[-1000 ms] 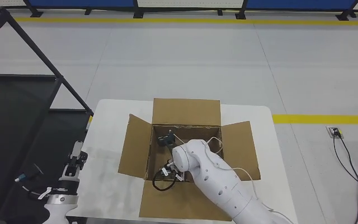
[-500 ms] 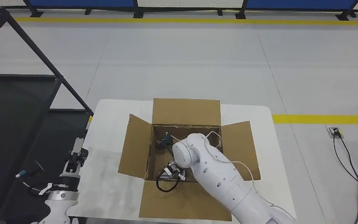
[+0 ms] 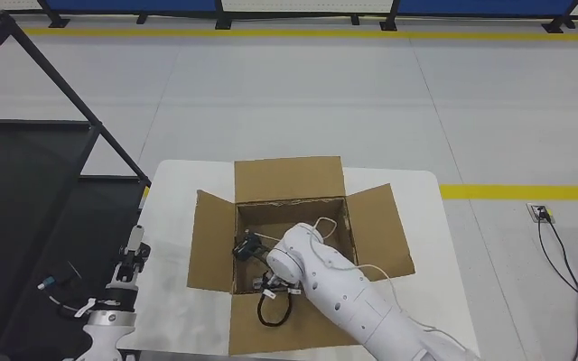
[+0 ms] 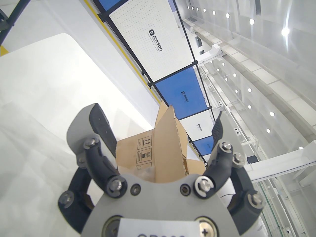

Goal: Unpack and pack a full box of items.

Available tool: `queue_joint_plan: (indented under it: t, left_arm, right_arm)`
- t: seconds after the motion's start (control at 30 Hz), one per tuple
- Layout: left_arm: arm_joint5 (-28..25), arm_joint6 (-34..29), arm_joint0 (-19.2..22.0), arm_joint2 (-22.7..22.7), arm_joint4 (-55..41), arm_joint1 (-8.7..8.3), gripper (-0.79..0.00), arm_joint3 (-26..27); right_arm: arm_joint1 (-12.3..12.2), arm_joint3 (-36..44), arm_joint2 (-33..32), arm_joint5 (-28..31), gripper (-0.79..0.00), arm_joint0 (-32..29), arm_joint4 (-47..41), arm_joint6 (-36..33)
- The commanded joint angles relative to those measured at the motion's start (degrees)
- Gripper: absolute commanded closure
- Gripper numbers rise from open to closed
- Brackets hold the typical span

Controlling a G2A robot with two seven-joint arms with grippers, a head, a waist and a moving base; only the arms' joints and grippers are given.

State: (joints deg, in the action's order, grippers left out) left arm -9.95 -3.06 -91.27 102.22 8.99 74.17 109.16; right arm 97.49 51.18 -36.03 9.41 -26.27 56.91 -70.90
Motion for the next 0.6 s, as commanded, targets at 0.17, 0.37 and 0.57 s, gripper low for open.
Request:
queue_joint_plan:
  t: [0.17,0.37,0.57]
  left_arm:
    - [-1.2,-1.1,-1.1,2.1,-1.4,-0.15,-0.785,0.1]
    - [-0.8,-2.0,-1.3,3.5,-2.7,-0.27,-0.785,0.8]
    - [0.5,-2.5,-0.4,3.8,-3.0,-0.34,-0.785,1.4]
  right_arm:
    - [1.2,-0.7,1.0,0.7,-0.785,0.8,-1.1,-0.4]
    - [2.4,-3.4,1.7,0.2,-0.785,2.9,-2.1,-3.9]
    - [3.6,-6.9,2.1,1.3,-0.653,5.2,-3.8,-6.0]
